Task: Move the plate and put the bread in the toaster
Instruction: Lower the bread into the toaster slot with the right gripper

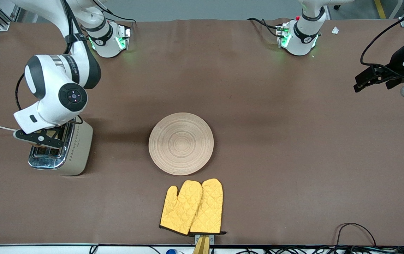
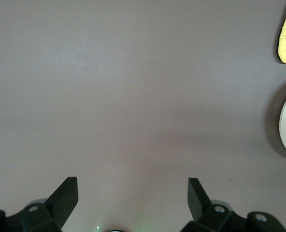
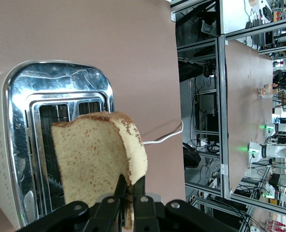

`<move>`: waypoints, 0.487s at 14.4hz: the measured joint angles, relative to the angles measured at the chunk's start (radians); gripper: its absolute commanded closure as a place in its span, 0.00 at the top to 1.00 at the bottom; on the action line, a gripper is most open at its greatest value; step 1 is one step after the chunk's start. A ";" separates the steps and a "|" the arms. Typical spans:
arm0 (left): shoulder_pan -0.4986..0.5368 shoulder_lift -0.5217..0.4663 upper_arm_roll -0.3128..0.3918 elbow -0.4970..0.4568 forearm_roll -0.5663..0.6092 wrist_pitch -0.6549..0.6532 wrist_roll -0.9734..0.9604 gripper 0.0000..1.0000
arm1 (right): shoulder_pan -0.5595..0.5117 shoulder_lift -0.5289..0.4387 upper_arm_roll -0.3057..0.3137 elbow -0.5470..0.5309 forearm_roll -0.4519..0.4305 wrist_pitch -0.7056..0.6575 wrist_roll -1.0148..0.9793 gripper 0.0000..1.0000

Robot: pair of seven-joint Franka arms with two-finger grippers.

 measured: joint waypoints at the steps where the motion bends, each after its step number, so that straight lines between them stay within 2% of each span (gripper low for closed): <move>1: 0.000 0.000 0.000 0.000 0.000 0.000 0.000 1.00 | 0.000 0.000 0.000 -0.001 -0.002 0.005 0.002 0.00; 7: 0.000 0.001 -0.001 0.000 0.001 -0.001 0.001 1.00 | 0.001 0.001 0.005 -0.015 -0.044 0.045 0.072 0.00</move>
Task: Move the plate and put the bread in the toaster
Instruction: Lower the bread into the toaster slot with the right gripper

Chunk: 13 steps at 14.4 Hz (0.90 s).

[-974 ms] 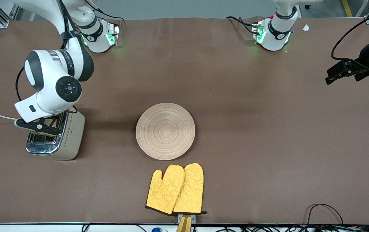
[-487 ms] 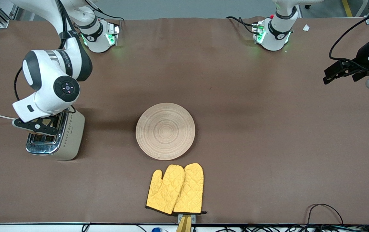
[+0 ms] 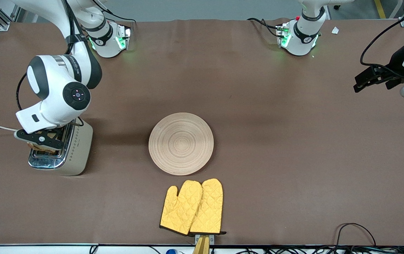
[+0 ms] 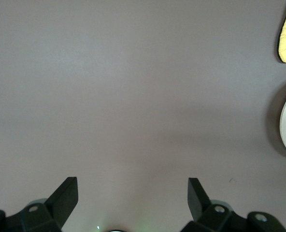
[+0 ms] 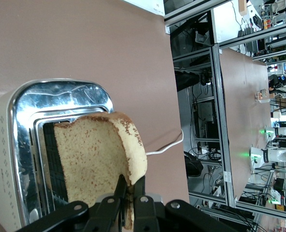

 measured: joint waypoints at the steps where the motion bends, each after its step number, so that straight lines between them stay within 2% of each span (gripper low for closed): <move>1: 0.000 0.000 0.000 0.000 0.000 -0.001 0.000 1.00 | 0.000 0.001 0.000 -0.003 -0.002 0.005 0.002 0.00; 9: 0.000 0.000 0.000 0.000 0.000 -0.002 0.000 1.00 | -0.001 0.021 -0.001 -0.005 -0.005 0.025 0.021 0.01; 10: 0.001 0.000 0.000 0.000 0.000 -0.002 0.000 1.00 | -0.001 0.023 -0.001 -0.005 -0.005 0.025 0.022 0.03; 11: 0.001 0.000 0.000 0.001 0.000 -0.002 0.000 1.00 | -0.001 0.025 -0.001 -0.006 -0.005 0.025 0.023 0.12; 13: 0.001 0.000 0.000 0.004 0.000 -0.002 0.000 1.00 | -0.001 0.030 -0.001 -0.007 -0.006 0.025 0.026 0.39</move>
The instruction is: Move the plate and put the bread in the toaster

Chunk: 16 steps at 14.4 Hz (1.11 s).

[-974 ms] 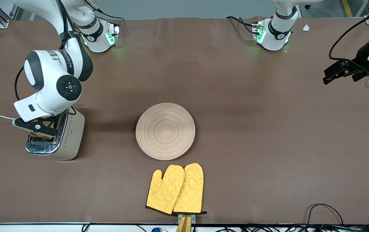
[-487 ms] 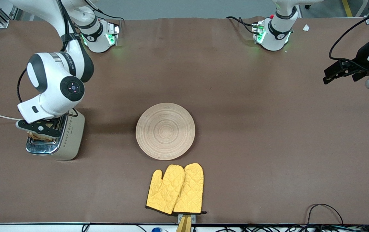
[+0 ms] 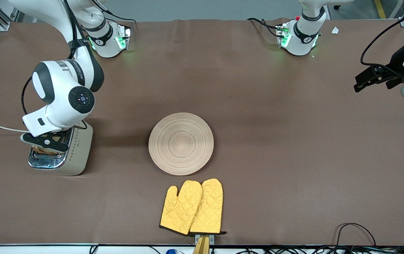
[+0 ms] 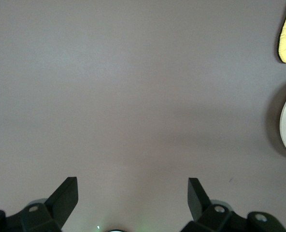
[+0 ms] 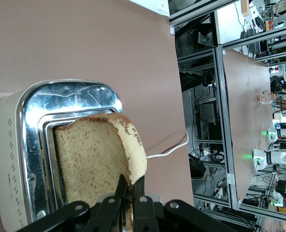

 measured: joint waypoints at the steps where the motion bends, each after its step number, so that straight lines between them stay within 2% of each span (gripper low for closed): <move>1: 0.000 0.000 0.000 0.001 0.000 0.000 0.000 1.00 | 0.000 0.003 0.000 0.000 0.000 0.000 0.005 0.50; 6: -0.001 0.000 -0.003 0.011 0.000 0.000 0.000 1.00 | -0.011 0.006 -0.001 0.002 0.004 0.002 0.016 0.98; 10: -0.002 0.000 -0.005 0.011 0.013 -0.003 0.000 1.00 | -0.016 0.006 -0.001 0.018 0.056 0.004 0.019 1.00; 16: 0.000 0.000 -0.005 0.011 0.033 -0.023 0.002 1.00 | -0.018 0.003 -0.001 0.126 0.320 -0.012 0.022 1.00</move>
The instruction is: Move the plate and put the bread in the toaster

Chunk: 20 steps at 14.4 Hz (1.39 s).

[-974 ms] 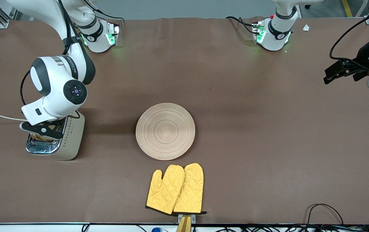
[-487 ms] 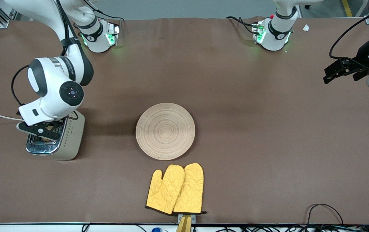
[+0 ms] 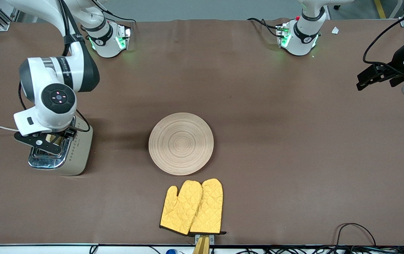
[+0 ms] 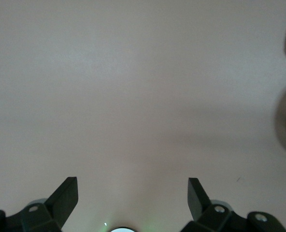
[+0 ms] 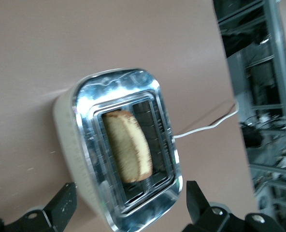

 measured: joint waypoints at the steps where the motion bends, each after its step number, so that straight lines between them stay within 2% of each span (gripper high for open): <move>1: 0.000 0.000 0.000 0.000 0.000 0.000 0.010 1.00 | 0.000 -0.004 0.000 0.022 0.054 -0.012 0.000 1.00; 5: 0.001 0.000 0.000 0.000 0.000 -0.018 0.031 1.00 | 0.000 -0.074 0.002 0.100 0.229 -0.091 -0.037 1.00; 8: 0.002 0.000 0.001 0.001 0.000 -0.023 0.032 1.00 | -0.003 -0.167 0.001 0.107 0.289 -0.117 -0.149 1.00; 11: 0.003 0.000 0.001 0.001 0.000 -0.027 0.032 1.00 | -0.044 -0.241 -0.001 0.106 0.360 -0.136 -0.361 1.00; 13: 0.003 0.000 0.001 0.001 0.000 -0.028 0.032 1.00 | -0.093 -0.279 -0.001 0.104 0.399 -0.158 -0.504 1.00; 16: 0.004 0.000 0.001 0.001 0.000 -0.029 0.032 1.00 | -0.246 -0.300 0.000 0.102 0.540 -0.162 -0.671 1.00; 18: 0.004 0.000 0.001 0.001 0.000 -0.030 0.032 1.00 | -0.325 -0.300 -0.002 0.097 0.573 -0.162 -0.758 1.00; 20: 0.004 0.000 0.001 0.001 0.000 -0.030 0.032 1.00 | -0.345 -0.300 -0.001 0.092 0.579 -0.162 -0.790 1.00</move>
